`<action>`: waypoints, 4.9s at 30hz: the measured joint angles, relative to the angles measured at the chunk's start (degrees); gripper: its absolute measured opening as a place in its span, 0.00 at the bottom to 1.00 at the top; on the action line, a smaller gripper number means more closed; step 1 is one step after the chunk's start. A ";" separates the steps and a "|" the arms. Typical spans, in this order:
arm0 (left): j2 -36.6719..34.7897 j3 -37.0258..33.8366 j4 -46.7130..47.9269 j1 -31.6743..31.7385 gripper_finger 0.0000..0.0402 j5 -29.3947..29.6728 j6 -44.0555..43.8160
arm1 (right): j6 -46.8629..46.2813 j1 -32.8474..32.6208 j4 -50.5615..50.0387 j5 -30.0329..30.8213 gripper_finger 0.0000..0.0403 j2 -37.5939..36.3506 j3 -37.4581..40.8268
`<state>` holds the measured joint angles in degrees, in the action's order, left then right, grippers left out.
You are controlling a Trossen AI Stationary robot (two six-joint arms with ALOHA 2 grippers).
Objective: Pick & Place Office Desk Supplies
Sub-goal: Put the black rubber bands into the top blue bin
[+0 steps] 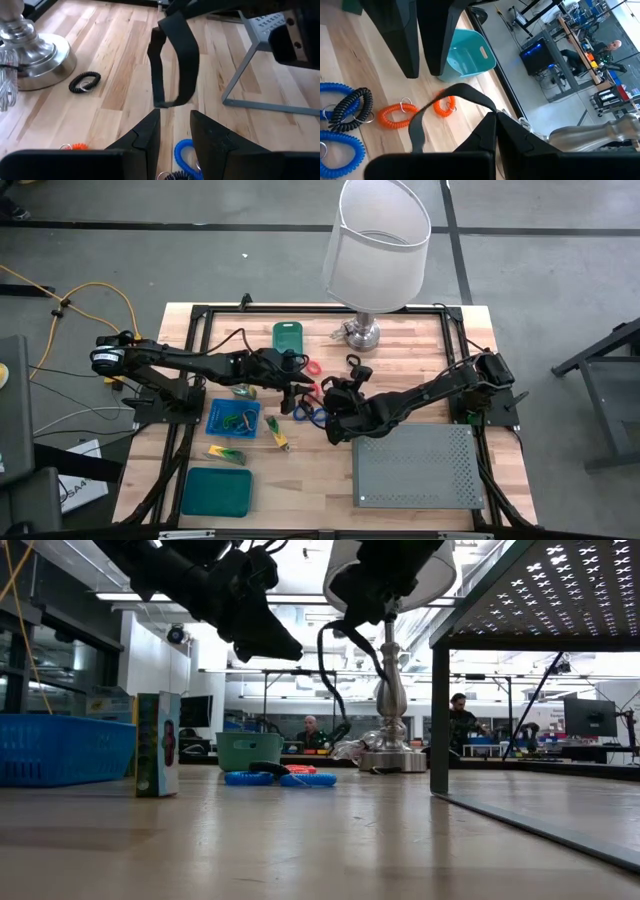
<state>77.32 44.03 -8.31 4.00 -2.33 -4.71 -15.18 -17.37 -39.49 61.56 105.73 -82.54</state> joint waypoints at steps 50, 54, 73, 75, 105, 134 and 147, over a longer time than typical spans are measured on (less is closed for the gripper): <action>0.02 0.11 -7.20 -3.81 0.25 -3.65 5.44 | 12.33 0.00 14.83 1.57 0.00 0.00 0.00; 0.02 0.11 -7.17 -3.81 0.25 -3.65 5.33 | 12.37 0.00 14.66 1.57 0.00 0.00 0.00; 0.01 0.11 -6.68 -3.81 0.03 -3.72 3.82 | 12.41 0.00 14.30 1.54 0.00 0.00 0.00; 0.02 0.11 -6.55 -3.81 0.01 -3.70 3.82 | 12.41 0.00 14.30 1.53 0.00 0.00 0.00; -0.02 0.09 -6.18 -3.81 0.00 -3.67 3.19 | 12.46 0.00 13.58 -4.87 0.14 -0.02 0.00; -34.53 0.07 29.61 1.58 0.00 -2.94 -3.88 | 12.32 -1.77 13.16 -4.69 0.17 -0.02 0.02; -36.30 0.07 34.33 1.32 0.00 -2.97 -7.59 | 13.90 -1.77 13.18 -6.18 0.17 -0.02 0.02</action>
<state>41.01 44.10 26.02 5.32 -5.30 -12.30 -1.28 -19.14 -26.31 55.38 105.71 -82.52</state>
